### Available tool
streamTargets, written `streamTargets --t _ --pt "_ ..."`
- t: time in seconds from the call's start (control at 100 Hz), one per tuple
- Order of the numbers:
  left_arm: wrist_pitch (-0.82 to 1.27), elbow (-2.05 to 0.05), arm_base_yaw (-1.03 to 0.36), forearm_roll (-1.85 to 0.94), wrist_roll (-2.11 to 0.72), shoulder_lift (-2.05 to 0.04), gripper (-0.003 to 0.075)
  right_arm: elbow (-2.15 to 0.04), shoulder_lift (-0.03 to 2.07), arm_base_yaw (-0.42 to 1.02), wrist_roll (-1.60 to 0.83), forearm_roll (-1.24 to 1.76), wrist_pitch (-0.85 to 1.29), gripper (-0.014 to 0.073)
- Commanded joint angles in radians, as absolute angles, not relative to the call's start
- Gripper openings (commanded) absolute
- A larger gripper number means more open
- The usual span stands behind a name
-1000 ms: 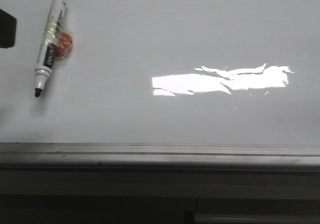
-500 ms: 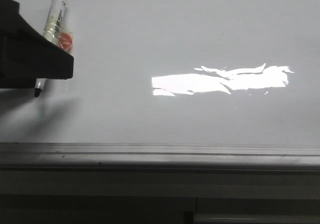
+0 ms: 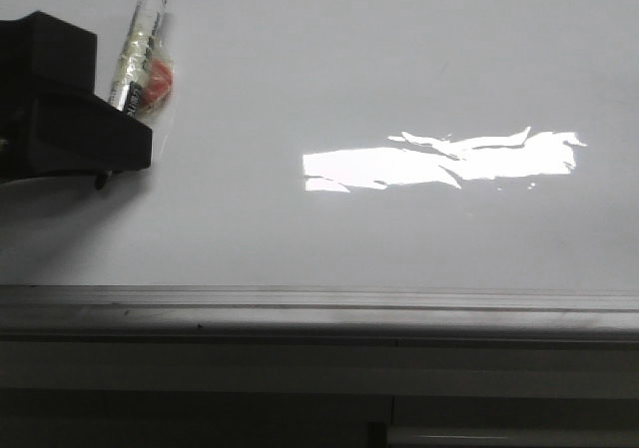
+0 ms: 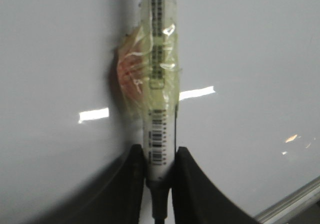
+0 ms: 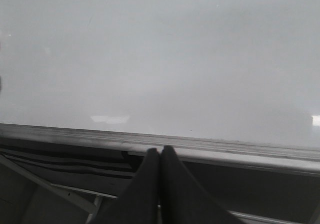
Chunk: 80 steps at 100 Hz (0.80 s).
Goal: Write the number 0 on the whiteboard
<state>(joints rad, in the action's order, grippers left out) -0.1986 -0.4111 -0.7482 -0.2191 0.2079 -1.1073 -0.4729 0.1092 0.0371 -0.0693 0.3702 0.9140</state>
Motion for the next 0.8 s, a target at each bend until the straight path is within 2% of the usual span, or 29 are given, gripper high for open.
streamTargets --t 0.0,0.23,0.46,0.58,0.69,0.79 --pt "-0.282 -0.444 -0.756 -0.206 0.214 -1.097 -0.002 -0.504 0.136 0.039 -0.081 0.38 0.839 -0.0069" --pt "-0.282 -0.444 -0.757 -0.033 0.214 -1.056 -0.002 -0.504 0.136 0.039 -0.081 0.385 0.785 -0.0069" --pt "-0.262 -0.444 -0.768 0.329 0.214 -0.952 -0.002 -0.504 0.138 0.073 -0.087 0.445 0.735 -0.0069" --pt "-0.239 -0.444 -0.815 0.51 0.214 -0.911 -0.002 -0.504 0.187 0.177 -0.36 0.631 0.791 -0.0069" --pt "-0.204 -0.444 -0.883 0.618 0.214 -0.896 -0.002 -0.508 0.277 0.273 -0.78 0.885 0.811 -0.0067" --pt "-0.143 -0.444 -0.943 0.721 0.214 -0.896 -0.002 -0.529 0.38 0.327 -0.892 0.907 0.82 -0.0021"
